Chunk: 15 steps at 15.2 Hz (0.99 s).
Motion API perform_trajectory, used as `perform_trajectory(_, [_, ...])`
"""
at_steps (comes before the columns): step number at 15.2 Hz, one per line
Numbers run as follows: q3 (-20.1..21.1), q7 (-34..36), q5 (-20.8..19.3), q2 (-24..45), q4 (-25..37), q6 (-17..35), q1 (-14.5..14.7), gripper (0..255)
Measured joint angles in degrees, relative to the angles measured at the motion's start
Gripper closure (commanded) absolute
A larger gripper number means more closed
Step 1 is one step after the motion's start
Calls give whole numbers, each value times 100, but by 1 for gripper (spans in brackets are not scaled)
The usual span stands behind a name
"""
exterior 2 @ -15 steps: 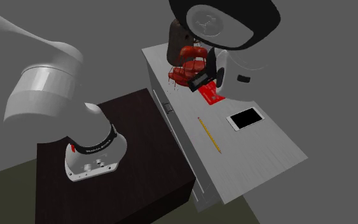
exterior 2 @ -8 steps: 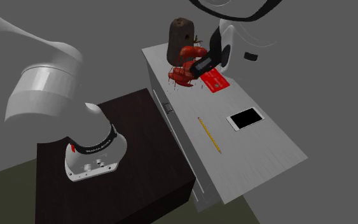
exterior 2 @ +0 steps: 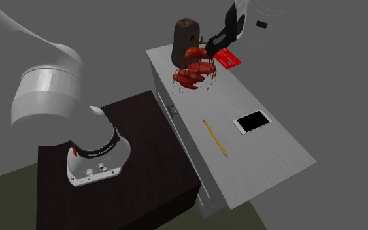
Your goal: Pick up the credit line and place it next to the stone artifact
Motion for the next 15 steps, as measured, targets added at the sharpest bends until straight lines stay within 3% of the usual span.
perform_trajectory(8, [580,662,477,1092,996,546,516,255])
perform_trajectory(15, [934,1284,570,2172,2235,774,846,255])
